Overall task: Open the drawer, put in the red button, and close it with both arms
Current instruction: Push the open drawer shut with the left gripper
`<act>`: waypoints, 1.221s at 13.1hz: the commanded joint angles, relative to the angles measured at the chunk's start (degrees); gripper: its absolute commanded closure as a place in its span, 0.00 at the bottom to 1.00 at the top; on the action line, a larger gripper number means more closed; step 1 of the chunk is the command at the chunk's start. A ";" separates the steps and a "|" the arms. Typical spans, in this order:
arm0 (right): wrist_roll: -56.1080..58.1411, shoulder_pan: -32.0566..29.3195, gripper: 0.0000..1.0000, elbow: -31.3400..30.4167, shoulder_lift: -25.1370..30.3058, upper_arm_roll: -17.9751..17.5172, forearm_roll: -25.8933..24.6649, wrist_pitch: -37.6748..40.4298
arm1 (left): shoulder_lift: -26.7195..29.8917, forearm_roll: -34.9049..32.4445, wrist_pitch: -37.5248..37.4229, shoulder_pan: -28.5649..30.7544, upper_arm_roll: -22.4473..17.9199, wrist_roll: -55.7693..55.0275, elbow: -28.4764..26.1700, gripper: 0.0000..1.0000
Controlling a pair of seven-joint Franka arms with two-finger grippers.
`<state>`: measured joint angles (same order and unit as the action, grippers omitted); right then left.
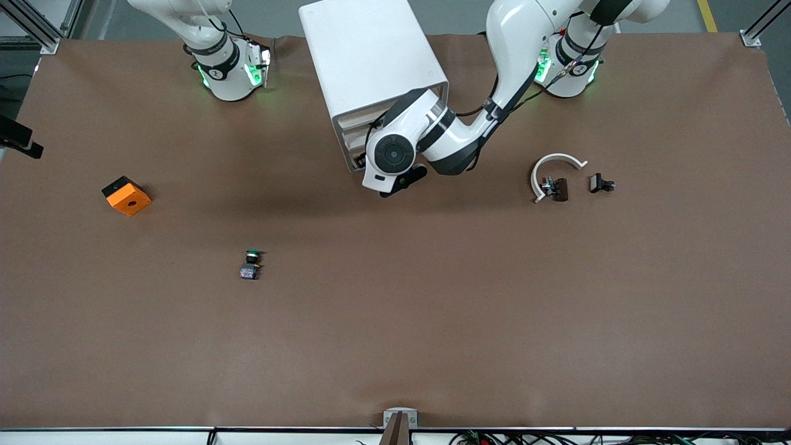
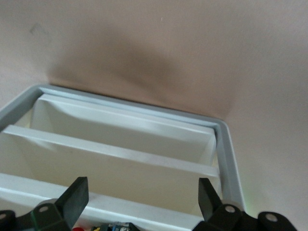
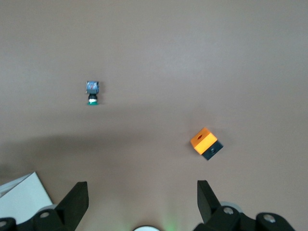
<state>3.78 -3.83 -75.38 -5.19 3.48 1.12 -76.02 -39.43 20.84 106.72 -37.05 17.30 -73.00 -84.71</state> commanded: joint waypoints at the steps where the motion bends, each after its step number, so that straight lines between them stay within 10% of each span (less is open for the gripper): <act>1: -0.09 -0.22 0.00 -3.09 2.19 -0.40 1.61 -0.52 | -0.82 2.44 -0.38 -0.13 1.60 -0.82 0.25 0.00; 16: 0.09 0.23 0.00 -20.86 14.77 -0.14 0.73 -10.37 | -0.74 -3.88 -1.52 7.49 -2.71 2.15 3.59 0.00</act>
<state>3.80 -3.72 -94.49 7.89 3.32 1.90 -85.34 -40.32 18.05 106.08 -34.38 14.63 -72.67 -81.82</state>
